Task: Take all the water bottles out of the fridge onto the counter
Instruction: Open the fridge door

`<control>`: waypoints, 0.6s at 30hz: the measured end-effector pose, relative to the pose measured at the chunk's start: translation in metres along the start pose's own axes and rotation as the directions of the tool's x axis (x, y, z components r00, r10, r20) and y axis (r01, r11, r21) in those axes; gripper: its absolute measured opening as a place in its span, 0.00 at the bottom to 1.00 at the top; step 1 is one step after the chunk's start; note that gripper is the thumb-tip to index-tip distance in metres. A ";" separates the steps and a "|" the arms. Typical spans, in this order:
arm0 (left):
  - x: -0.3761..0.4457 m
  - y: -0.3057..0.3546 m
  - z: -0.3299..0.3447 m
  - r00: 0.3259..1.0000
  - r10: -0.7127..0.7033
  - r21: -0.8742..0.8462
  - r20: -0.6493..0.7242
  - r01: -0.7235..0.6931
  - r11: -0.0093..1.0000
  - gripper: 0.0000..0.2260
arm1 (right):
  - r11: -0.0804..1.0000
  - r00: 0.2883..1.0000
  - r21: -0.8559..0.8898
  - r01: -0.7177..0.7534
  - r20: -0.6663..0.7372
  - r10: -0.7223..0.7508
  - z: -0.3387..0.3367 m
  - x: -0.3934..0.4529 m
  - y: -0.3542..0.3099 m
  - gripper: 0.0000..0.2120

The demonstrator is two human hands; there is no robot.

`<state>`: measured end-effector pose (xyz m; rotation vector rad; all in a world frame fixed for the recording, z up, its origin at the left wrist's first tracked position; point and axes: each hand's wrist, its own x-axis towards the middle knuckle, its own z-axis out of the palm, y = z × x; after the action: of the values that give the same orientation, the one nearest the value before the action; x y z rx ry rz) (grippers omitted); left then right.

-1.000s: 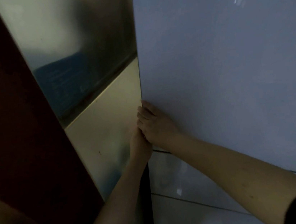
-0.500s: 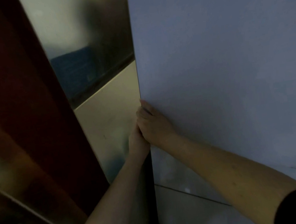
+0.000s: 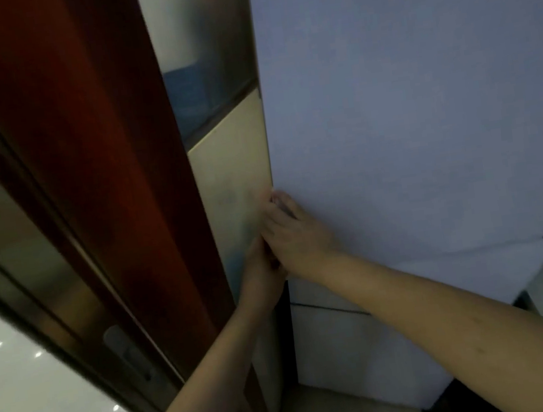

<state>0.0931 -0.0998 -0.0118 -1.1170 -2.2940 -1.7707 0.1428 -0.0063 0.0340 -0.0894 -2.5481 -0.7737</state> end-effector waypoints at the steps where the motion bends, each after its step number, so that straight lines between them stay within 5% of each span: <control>1: -0.009 0.000 -0.009 0.998 0.005 0.023 0.068 -0.006 1.000 0.16 | 0.999 0.999 -0.008 0.040 0.004 -0.040 -0.015 -0.003 -0.003 0.17; 4: -0.049 0.003 -0.031 0.988 0.007 0.006 0.153 -0.009 1.000 0.15 | 0.995 0.990 -0.006 0.099 -0.098 -0.099 -0.033 -0.027 -0.013 0.11; 9: -0.097 0.026 -0.042 0.978 0.031 0.181 0.206 -0.069 0.981 0.21 | 0.994 0.992 -0.079 -0.072 -0.107 0.063 -0.066 -0.076 -0.033 0.09; 14: -0.126 0.043 -0.057 0.925 0.234 0.272 0.300 -0.318 0.908 0.20 | 0.972 0.974 -0.110 -0.206 -0.117 0.193 -0.093 -0.129 -0.047 0.13; 18: -0.140 0.056 -0.060 0.814 0.427 0.352 0.393 -0.562 0.748 0.24 | 0.955 0.953 -0.126 -0.269 -0.177 0.245 -0.113 -0.180 -0.051 0.12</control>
<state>0.2050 -0.2173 -0.0052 -1.7521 -2.0763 -0.8568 0.3399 -0.0975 0.0084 -0.3864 -2.2670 -0.8297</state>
